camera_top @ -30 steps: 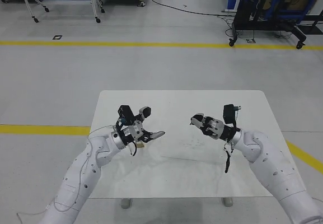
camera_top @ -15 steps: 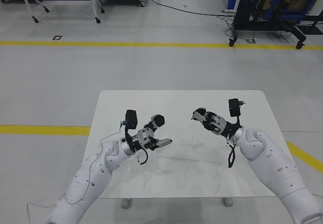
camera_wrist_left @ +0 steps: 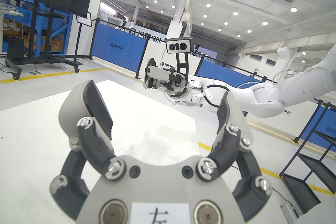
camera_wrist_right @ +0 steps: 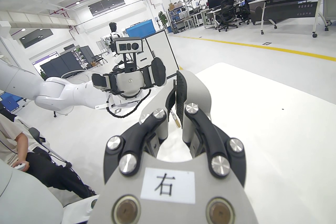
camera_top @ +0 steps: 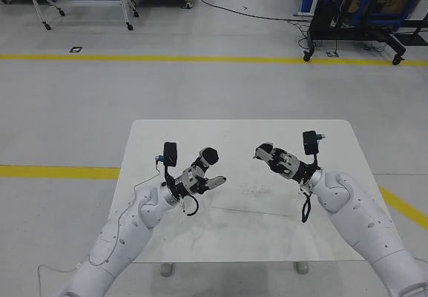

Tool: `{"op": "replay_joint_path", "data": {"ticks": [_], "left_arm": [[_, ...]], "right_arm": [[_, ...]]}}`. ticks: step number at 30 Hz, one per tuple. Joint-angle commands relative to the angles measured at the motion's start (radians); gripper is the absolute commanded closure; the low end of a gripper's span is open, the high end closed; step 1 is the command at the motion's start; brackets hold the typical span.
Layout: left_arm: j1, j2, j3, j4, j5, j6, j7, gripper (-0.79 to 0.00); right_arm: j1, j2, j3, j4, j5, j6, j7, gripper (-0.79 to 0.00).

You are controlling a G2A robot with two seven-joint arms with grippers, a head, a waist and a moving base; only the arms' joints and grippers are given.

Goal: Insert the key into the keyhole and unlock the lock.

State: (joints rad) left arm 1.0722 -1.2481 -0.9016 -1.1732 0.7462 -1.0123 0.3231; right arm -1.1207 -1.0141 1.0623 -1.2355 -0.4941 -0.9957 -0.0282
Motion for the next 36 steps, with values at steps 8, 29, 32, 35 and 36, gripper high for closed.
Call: {"op": "replay_joint_path", "data": {"ticks": [8, 29, 32, 35, 36], "left_arm": [[0.0, 0.0, 0.0, 0.0, -0.003, 0.0, 0.0, -0.785], [-0.168, -0.066, 0.233, 0.179, -0.656, 0.0, -0.438, -0.785], [-0.187, -0.077, 0.245, 0.201, -0.654, 0.0, -0.453, -0.76], [-0.197, -0.088, 0.252, 0.22, -0.64, 0.0, -0.442, -0.699], [-0.199, -0.091, 0.253, 0.225, -0.632, 0.0, -0.436, -0.686]], "right_arm": [[0.0, 0.0, 0.0, 0.0, 0.0, 0.0, 0.0, 0.0], [-0.027, -0.021, -0.004, 0.002, 0.215, 0.022, 0.068, 0.0], [-0.018, -0.028, -0.022, 0.004, 0.229, 0.03, 0.1, 0.0], [-0.009, -0.034, -0.037, 0.01, 0.241, 0.041, 0.126, 0.0], [-0.006, -0.036, -0.041, 0.014, 0.244, 0.045, 0.134, 0.0]]}}
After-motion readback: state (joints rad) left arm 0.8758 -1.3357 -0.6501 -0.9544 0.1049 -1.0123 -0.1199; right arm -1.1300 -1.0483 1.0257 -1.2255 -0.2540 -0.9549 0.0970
